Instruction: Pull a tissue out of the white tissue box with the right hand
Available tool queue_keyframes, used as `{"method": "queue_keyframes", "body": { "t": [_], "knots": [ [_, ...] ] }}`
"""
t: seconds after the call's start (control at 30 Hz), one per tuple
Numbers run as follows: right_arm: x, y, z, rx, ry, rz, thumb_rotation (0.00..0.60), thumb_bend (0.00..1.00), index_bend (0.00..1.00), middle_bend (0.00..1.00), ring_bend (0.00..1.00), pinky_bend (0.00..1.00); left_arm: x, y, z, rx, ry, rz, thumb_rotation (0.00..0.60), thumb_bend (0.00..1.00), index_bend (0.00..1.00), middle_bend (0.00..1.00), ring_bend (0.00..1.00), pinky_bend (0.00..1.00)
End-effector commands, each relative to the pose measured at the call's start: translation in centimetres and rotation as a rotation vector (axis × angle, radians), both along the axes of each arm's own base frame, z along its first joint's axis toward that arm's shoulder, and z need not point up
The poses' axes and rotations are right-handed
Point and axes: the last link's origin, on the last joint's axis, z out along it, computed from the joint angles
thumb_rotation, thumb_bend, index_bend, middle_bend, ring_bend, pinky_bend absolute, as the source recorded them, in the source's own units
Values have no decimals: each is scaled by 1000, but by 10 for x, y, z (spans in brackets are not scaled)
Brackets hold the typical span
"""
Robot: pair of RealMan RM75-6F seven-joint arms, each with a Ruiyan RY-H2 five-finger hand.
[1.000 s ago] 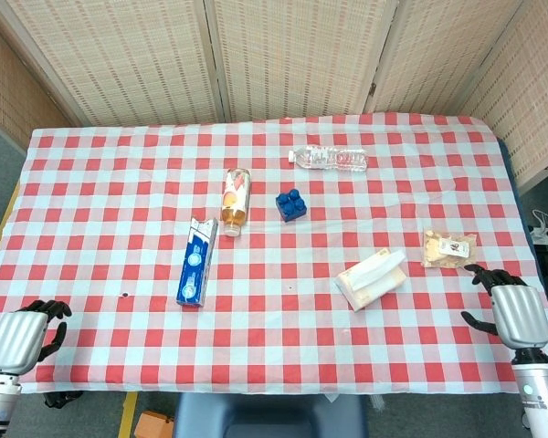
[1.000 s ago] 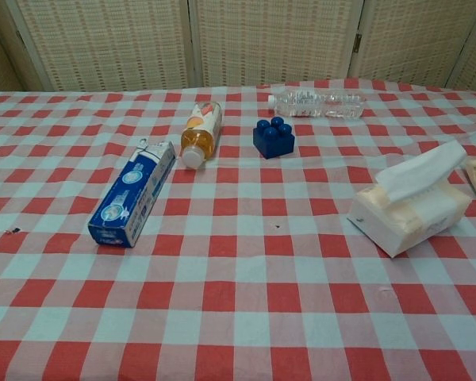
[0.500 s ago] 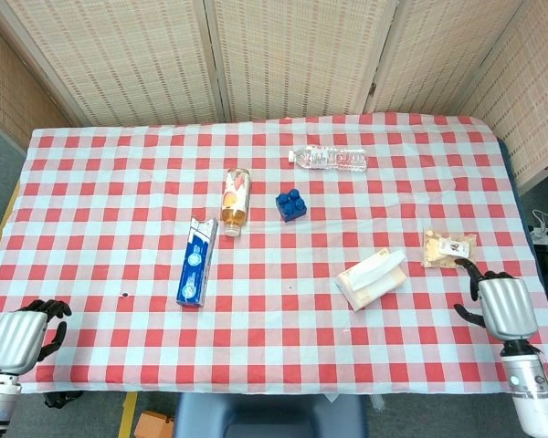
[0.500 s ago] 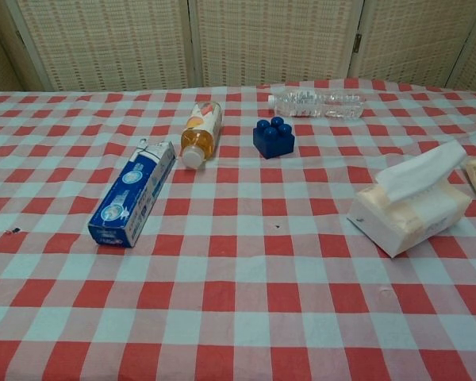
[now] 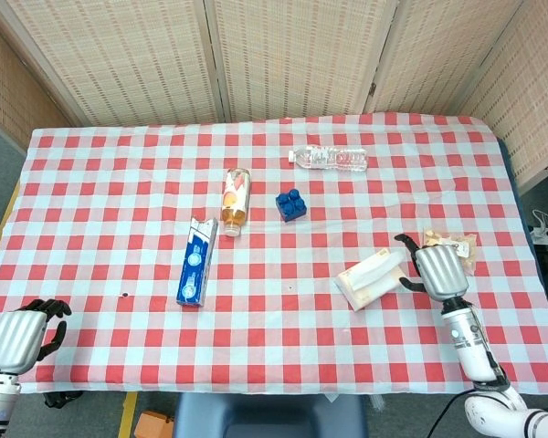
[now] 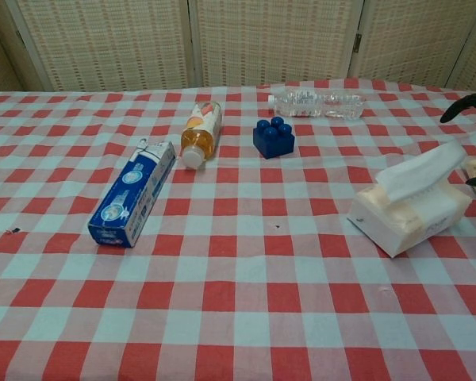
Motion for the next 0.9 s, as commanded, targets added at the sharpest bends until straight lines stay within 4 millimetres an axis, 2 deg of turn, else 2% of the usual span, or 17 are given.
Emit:
{"method": "queue_keyframes", "body": {
  "t": [0.03,0.1,0.17,0.2,0.33,0.53,0.73,0.9],
  "knots": [
    [5,-7,-9,15,-17,4,600,48,275,819,705,704,0,0,0,1,0,-2,600,525,477,487,411,604],
    [8,-10,-15,30,-32,13,600,48,308,826,711,706,0,0,0,1,-2,-1,600,525,477,487,411,604],
    [11,-12,-22,46,-40,23,600,88,392,832,715,708,0,1,0,3,-2,-1,600,524,477,488,411,604],
    [12,-13,-24,51,-44,28,600,141,439,834,717,708,0,1,0,4,-3,-1,600,524,477,488,411,604],
    [13,-14,-31,65,-51,38,600,463,634,839,722,710,0,0,1,9,-5,-3,600,524,477,487,411,605],
    [12,-15,-31,52,-46,36,600,667,757,839,722,715,0,0,2,12,-6,-4,600,524,477,488,411,604],
    [13,-12,2,-46,-73,61,600,697,763,839,722,715,-1,1,1,6,-5,0,600,523,477,487,411,605],
    [15,1,53,-183,-88,93,600,702,769,839,722,715,-1,1,0,-1,-3,1,600,524,477,488,411,605]
  ]
}}
